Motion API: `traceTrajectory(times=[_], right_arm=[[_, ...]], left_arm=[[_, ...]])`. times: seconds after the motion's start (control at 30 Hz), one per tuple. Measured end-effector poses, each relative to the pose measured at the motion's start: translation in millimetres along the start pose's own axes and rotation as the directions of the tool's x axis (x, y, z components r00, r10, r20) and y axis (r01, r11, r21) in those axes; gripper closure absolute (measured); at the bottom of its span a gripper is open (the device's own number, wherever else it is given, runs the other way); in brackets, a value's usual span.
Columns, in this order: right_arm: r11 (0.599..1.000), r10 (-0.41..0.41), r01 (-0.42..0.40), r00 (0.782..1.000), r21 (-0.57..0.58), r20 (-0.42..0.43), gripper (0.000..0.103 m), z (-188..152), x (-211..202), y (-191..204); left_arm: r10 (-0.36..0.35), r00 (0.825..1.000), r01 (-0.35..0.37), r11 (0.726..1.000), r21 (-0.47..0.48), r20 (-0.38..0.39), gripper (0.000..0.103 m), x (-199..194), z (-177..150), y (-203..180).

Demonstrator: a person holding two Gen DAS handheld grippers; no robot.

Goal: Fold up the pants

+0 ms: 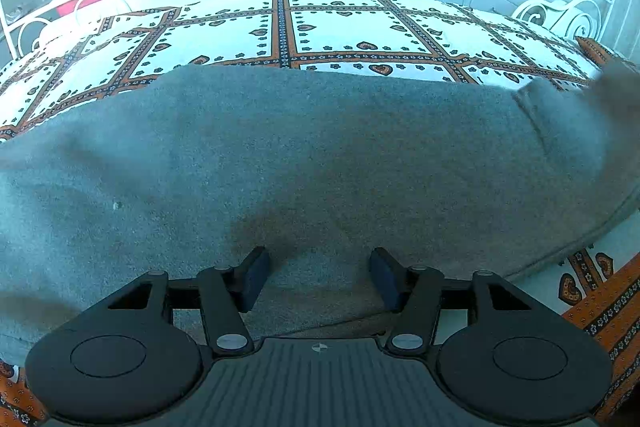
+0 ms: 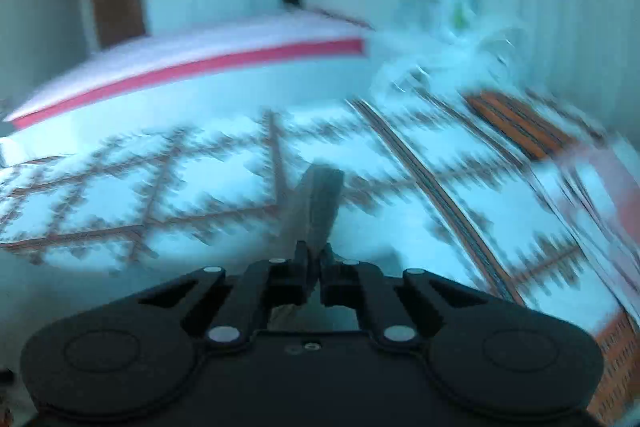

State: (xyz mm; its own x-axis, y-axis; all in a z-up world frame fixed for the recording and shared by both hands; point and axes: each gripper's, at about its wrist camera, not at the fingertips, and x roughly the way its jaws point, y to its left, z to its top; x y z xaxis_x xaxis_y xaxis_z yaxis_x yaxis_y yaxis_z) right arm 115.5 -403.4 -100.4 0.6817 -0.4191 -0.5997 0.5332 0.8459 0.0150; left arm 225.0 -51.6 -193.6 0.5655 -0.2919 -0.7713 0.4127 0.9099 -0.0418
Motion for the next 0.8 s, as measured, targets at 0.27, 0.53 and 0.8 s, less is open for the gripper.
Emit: traceTrajectory(times=[0.27,0.53,0.8], right_arm=[[0.991,0.010,0.015,0.984,0.135,-0.176,0.097,-43,16,-41],[0.891,0.202,-0.098,0.960,0.444,-0.194,0.077,-54,40,-75],[0.859,0.226,-0.158,0.970,0.487,-0.085,0.103,-37,42,-76]], left_arm=[[0.012,1.000,-0.012,1.000,0.001,0.001,0.044,-1,0,-1],[0.031,0.999,-0.031,1.000,-0.001,0.006,0.041,-1,-2,-3],[0.047,0.999,-0.047,0.999,-0.007,0.007,0.036,-1,-2,-3]])
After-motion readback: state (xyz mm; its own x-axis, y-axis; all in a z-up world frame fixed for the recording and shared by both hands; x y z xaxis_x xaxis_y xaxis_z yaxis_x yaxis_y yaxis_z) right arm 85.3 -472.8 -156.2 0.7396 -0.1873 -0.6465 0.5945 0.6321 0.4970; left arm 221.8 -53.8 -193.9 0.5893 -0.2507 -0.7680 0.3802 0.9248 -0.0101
